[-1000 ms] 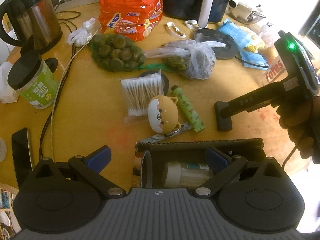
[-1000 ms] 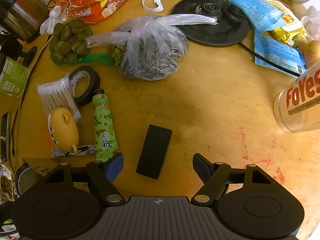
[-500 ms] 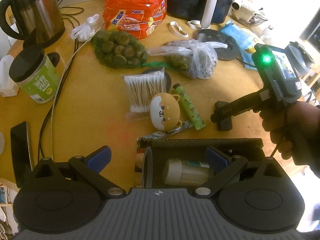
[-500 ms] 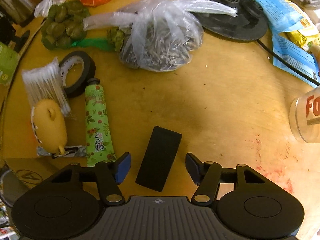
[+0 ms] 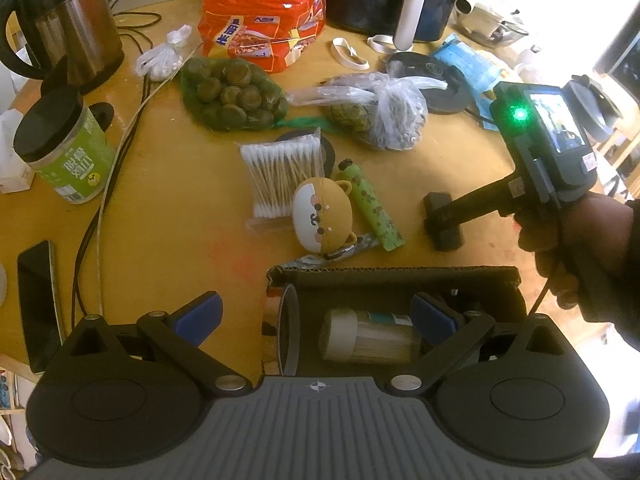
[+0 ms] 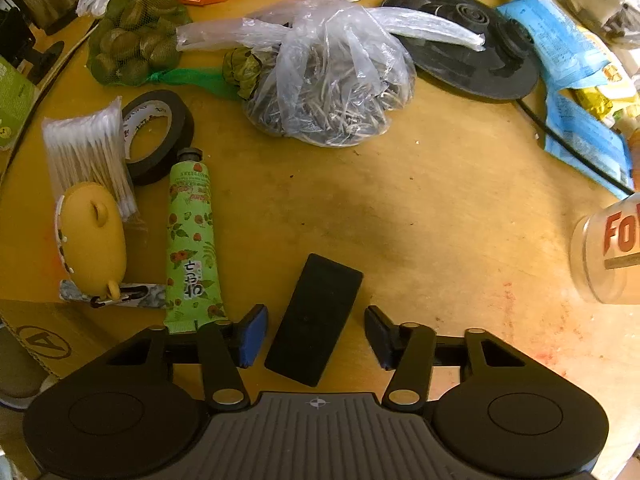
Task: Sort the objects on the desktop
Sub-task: 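Lift the black block off the table with the right tool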
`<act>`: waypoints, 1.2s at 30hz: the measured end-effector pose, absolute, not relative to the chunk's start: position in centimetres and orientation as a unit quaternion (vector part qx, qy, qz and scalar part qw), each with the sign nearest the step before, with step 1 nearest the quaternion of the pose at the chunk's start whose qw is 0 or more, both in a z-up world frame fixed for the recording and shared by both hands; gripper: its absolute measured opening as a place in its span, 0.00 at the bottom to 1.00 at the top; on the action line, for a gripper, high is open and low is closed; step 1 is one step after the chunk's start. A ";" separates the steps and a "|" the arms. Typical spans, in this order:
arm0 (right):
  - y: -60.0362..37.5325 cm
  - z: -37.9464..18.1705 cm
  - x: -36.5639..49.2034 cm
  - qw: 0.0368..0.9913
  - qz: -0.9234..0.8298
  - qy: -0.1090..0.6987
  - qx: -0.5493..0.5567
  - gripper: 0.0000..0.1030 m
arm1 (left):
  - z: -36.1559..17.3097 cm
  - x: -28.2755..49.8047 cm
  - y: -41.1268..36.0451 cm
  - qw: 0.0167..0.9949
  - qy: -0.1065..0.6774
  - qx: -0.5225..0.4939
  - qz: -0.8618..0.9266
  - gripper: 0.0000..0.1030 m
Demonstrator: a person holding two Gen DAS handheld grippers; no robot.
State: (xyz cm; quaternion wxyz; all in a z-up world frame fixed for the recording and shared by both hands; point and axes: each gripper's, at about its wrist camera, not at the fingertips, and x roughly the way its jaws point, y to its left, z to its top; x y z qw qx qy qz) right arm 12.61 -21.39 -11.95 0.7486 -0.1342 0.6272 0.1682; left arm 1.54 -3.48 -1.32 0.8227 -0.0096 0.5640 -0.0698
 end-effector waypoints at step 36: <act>-25.1 -2.7 8.5 0.791 0.178 0.584 -0.042 0.33 | -1.1 3.4 -4.4 0.825 0.556 -0.015 -0.097 0.99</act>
